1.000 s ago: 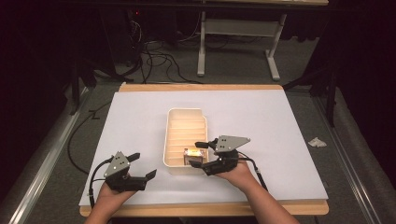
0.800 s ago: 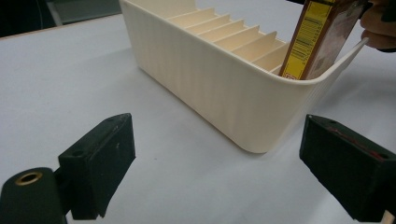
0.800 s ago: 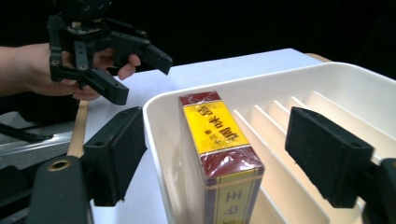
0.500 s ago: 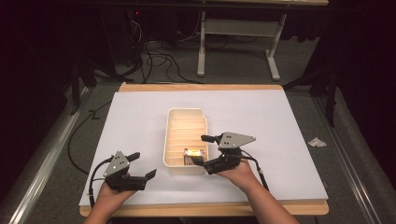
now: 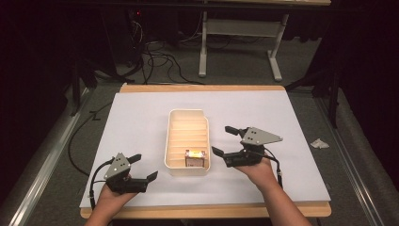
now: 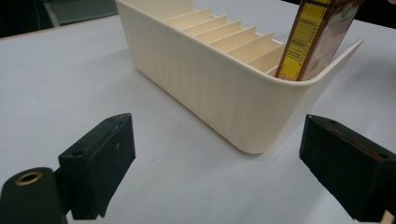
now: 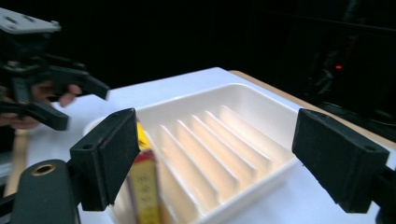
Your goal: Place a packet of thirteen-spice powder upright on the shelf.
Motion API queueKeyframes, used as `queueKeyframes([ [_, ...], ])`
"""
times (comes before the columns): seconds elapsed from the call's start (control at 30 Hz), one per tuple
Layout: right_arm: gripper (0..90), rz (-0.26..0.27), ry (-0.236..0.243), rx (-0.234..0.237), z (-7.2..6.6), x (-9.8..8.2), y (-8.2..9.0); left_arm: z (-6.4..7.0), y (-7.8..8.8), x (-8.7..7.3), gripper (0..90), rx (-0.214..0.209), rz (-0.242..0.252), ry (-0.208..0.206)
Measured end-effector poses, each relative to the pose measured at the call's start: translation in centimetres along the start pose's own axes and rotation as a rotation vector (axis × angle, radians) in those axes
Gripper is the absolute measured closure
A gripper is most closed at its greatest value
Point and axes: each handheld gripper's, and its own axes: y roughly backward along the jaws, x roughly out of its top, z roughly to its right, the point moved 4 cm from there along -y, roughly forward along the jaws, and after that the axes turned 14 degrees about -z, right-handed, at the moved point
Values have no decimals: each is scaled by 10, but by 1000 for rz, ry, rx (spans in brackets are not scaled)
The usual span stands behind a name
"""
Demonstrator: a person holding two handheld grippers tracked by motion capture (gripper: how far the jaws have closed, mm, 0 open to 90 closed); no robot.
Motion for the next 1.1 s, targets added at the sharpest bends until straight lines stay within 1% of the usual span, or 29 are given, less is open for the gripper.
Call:
queueKeyframes([
  [0.03,146,-4,-14,-11,5,-3,5,0,0,0,112,0,-1,-1],
  [0.07,146,-1,-16,-19,7,-6,8,0,0,0,112,0,-2,-2],
  [0.13,145,-15,-23,-55,14,-15,16,0,0,0,112,-1,-3,-2],
  [0.17,145,-17,-36,-69,17,-20,20,0,0,-1,112,0,-4,-4],
  [0.2,145,-25,-55,-93,25,-30,30,0,-1,-1,112,0,-5,-2],
  [0.23,145,-25,-55,-93,25,-30,30,0,-1,-1,113,0,-5,-2],
  [0.3,144,-32,-69,-124,31,-39,39,0,-1,-1,113,0,-7,0],
  [0.4,144,-43,-92,-165,39,-51,53,1,-2,-1,113,0,-9,-2],
  [0.43,145,-50,-108,-184,43,-59,63,1,-2,-1,114,0,-8,-2],
  [0.47,145,-50,-108,-184,43,-59,63,1,-2,-1,114,1,-8,-2],
  [0.57,145,-68,-138,-230,46,-71,79,0,-2,-2,114,-1,-7,2],
  [0.67,145,-70,-155,-258,47,-80,91,0,-2,-2,114,1,-9,-2],
  [0.77,147,-56,-177,-284,46,-88,102,0,-3,-3,114,4,-12,-5],
  [0.8,147,-25,-205,-301,45,-94,106,0,-4,-3,114,4,-11,-1],
  [0.83,147,-12,-214,-309,44,-97,106,0,-5,-3,114,5,-12,-3],
  [0.87,148,-18,-210,-308,44,-101,104,0,-7,-4,114,8,-18,-4],
  [0.9,148,-18,-210,-308,44,-101,104,0,-7,-4,114,8,-18,-4],
  [0.93,148,-36,-209,-296,45,-106,100,0,-9,-4,114,9,-20,-1],
  [0.97,148,-36,-209,-296,45,-106,100,0,-9,-4,114,9,-20,-1],
  [1.1,148,-48,-233,-271,50,-112,91,1,-10,-6,114,10,-27,-9],
])
